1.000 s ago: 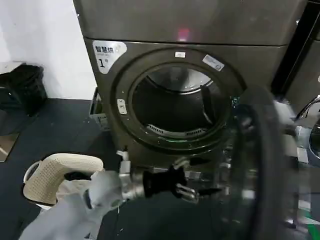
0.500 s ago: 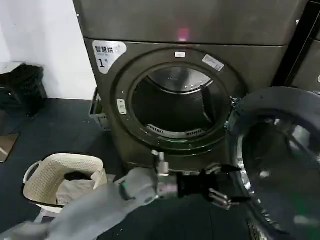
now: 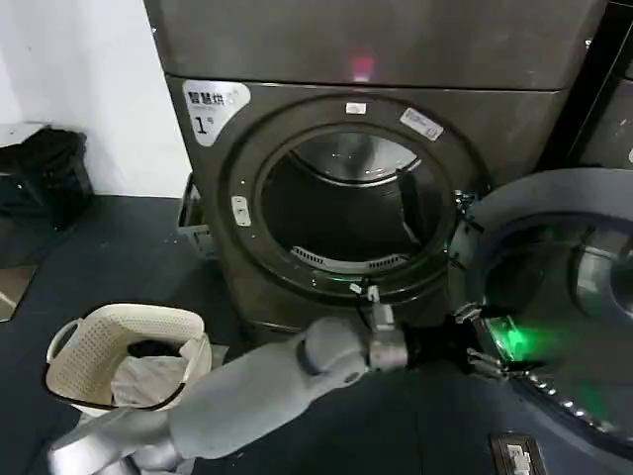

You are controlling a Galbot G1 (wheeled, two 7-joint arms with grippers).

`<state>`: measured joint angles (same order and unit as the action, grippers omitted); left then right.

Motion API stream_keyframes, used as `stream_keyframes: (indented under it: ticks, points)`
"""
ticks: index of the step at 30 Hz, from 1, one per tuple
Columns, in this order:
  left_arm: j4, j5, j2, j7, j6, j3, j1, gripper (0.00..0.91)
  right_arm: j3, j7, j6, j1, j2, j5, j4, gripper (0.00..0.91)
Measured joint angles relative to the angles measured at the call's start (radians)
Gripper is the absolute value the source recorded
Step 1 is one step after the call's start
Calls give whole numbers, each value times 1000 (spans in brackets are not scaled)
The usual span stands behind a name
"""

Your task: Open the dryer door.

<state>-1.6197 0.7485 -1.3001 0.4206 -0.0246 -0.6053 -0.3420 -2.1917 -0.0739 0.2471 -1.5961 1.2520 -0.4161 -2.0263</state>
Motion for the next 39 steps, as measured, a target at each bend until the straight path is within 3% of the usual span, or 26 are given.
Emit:
stream_keyframes:
  ticks: [26, 35, 39]
  points:
    - [175, -56, -165, -95, 6, 9, 45, 907, -17, -2, -12, -9, 0, 5, 7, 907]
    - [131, -26, -72, -165, 209, 39, 44, 907, -22, 10, -33, 6, -23, 6, 31, 907]
    - [79, -4, 31, -172, 289, 54, 34, 907, -35, 16, -83, 15, -39, 49, 45, 907]
